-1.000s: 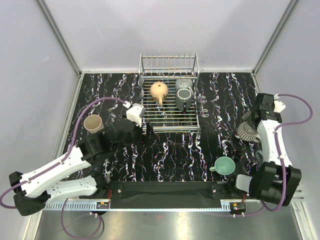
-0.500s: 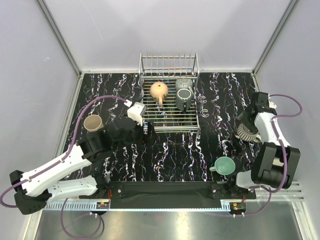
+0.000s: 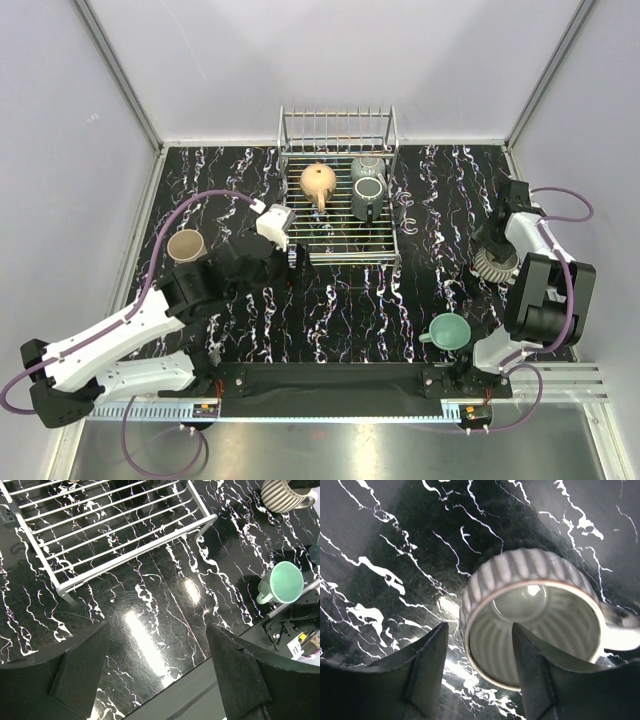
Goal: Load the cups into the dish rack
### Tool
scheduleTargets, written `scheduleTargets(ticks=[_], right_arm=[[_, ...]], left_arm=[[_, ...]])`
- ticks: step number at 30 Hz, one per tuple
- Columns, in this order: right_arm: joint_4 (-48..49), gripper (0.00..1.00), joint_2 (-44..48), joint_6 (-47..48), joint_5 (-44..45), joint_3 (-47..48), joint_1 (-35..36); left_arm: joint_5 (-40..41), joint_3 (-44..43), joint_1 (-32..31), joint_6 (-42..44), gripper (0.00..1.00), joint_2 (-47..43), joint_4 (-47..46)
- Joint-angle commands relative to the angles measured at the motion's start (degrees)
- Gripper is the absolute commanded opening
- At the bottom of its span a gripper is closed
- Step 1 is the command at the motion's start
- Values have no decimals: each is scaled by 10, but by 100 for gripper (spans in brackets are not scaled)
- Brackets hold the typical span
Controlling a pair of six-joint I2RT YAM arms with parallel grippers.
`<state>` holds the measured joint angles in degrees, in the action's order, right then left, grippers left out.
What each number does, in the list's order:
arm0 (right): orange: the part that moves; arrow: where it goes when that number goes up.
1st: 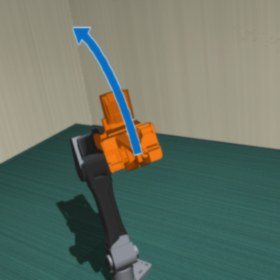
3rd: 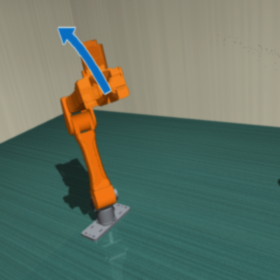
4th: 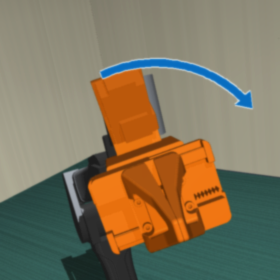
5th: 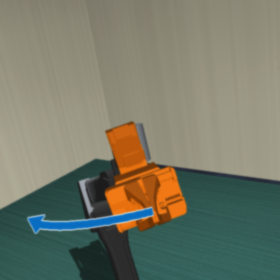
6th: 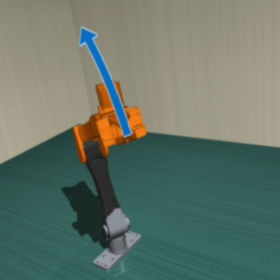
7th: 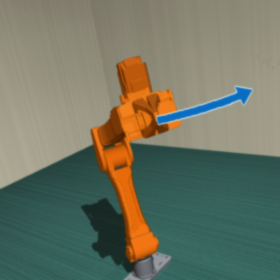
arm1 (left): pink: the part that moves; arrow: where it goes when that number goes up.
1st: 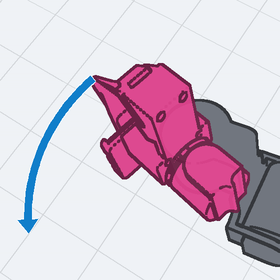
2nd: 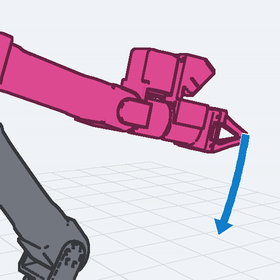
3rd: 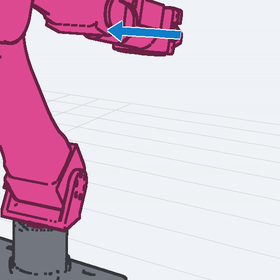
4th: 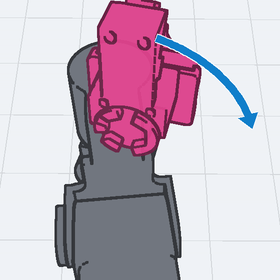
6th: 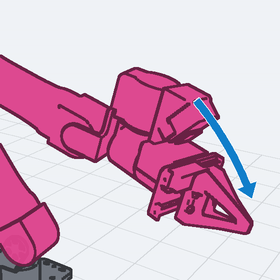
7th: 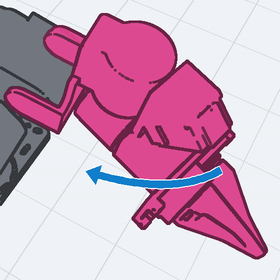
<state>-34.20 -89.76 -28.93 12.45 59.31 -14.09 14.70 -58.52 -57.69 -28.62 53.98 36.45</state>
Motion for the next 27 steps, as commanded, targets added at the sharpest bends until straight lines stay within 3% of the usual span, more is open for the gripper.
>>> scheduleTargets(ticks=[1,3,5,11,14,15,20,27], right_arm=[[8,59,-21,-11,-1,34,1],[5,54,-29,-16,-3,40,1],[5,38,-37,-17,-3,40,1],[4,23,-24,-9,1,33,1],[-1,10,5,1,-37,36,1],[-3,0,12,1,-65,37,1],[-17,0,46,-6,-123,50,1],[19,0,146,-137,-351,68,1]], left_arm=[[-9,-25,-1,10,84,3,-23],[-13,-20,-1,11,84,1,-31],[-15,-15,-1,13,84,-2,-35],[-67,5,-1,32,76,-17,-49],[-103,25,-1,39,76,-35,-95],[-110,28,-1,38,77,-40,-102],[-128,39,-1,23,78,-62,-143],[-143,67,-1,-8,82,-91,-225]])
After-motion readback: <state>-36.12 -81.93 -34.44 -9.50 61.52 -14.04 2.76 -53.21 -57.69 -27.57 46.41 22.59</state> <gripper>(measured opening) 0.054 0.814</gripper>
